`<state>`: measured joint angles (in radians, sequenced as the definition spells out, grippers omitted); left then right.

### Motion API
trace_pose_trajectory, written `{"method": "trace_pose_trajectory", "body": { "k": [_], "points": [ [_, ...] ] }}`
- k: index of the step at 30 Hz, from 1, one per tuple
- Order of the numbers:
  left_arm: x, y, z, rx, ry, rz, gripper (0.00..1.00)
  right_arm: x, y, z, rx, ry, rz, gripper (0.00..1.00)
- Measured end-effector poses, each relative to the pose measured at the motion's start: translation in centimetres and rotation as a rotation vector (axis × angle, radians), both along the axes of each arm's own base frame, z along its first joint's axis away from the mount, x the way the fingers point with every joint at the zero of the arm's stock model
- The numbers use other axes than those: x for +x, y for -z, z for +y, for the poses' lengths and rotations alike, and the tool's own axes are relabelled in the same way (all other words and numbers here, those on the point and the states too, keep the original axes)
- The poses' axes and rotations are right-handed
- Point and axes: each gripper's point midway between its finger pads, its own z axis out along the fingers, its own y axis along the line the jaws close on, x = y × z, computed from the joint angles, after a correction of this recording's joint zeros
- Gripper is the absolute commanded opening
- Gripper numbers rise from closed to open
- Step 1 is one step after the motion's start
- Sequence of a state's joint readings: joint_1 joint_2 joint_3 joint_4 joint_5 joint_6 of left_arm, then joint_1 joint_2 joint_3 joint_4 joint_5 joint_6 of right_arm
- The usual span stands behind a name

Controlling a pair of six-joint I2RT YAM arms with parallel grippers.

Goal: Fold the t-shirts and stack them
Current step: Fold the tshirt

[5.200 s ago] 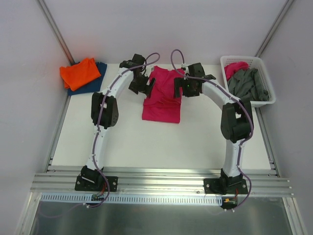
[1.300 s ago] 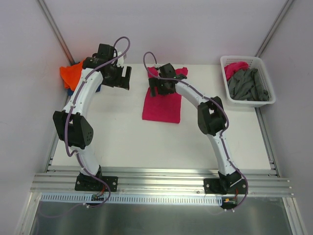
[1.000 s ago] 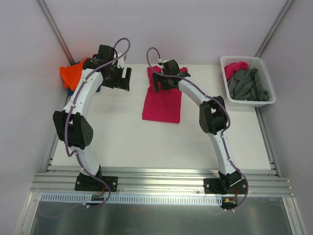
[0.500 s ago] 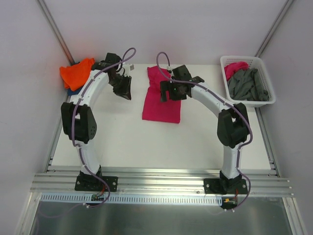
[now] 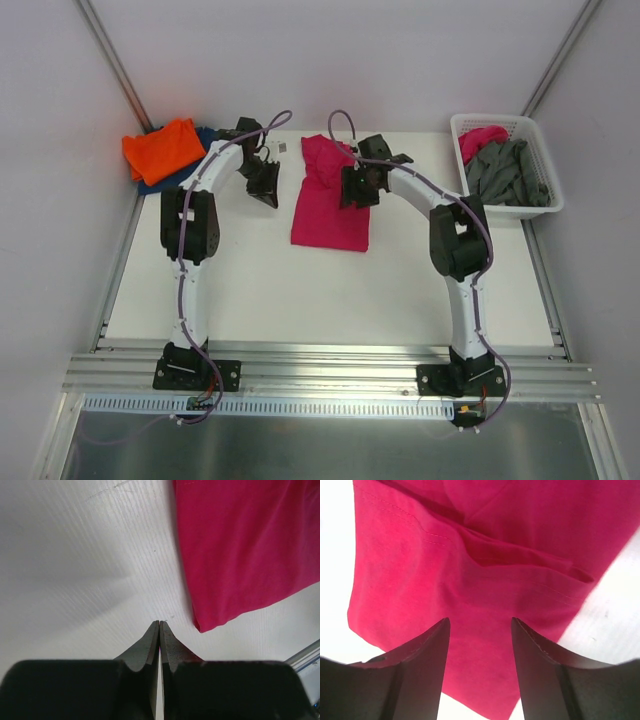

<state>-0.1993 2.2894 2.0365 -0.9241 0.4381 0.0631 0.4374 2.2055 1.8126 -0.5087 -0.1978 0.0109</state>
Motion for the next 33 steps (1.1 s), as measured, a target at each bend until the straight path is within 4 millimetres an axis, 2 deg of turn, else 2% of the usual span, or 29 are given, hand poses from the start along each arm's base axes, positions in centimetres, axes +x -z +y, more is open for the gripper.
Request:
{"method": "trace_pose_trajectory", "body": {
  "k": [4, 5, 7, 8, 11, 14, 15, 18, 27, 30, 33],
  "points": [
    [0.0, -0.3, -0.6, -0.005, 0.013, -0.008, 0.0, -0.4, 0.3, 1.4, 0.015, -0.024, 0.009, 0.57],
    [0.0, -0.3, -0.8, -0.006, 0.017, -0.01, 0.03, -0.5, 0.1, 1.9, 0.022, -0.033, 0.008, 0.57],
    [0.1, -0.4, -0.9, -0.005, 0.022, -0.016, 0.19, -0.5, -0.1, 2.9, 0.034, -0.046, 0.002, 0.59],
    [0.0, -0.5, -1.2, -0.004, 0.03, -0.02, 0.38, -0.4, -0.1, 3.3, 0.038, -0.053, -0.002, 0.6],
    [0.0, -0.4, -1.2, 0.002, 0.031, -0.021, 0.65, -0.6, 0.6, 4.3, 0.036, -0.072, 0.003, 0.6],
    [0.1, -0.4, -0.9, 0.026, 0.025, -0.028, 0.74, -1.6, 2.0, 4.5, 0.027, -0.082, 0.04, 0.61],
    [0.2, -0.4, -0.8, 0.03, 0.024, -0.031, 0.75, -2.1, 2.6, 4.3, 0.026, -0.083, 0.061, 0.61],
    [0.3, -1.1, -0.6, 0.043, 0.017, -0.049, 0.79, -2.8, 2.6, 4.4, 0.06, -0.083, 0.068, 0.62],
    [0.1, -7.2, -0.2, 0.029, 0.003, -0.183, 0.82, -7.2, 2.5, 4.3, 0.101, -0.09, 0.133, 0.65],
    [-1.4, -7.6, -0.3, 0.002, 0.005, -0.159, 0.82, -8.6, 2.5, 4.7, 0.096, -0.105, 0.154, 0.66],
    [-4.5, -6.0, -0.4, -0.036, 0.006, -0.056, 0.86, -9.8, 2.6, 4.9, 0.089, -0.121, 0.167, 0.67]
  ]
}}
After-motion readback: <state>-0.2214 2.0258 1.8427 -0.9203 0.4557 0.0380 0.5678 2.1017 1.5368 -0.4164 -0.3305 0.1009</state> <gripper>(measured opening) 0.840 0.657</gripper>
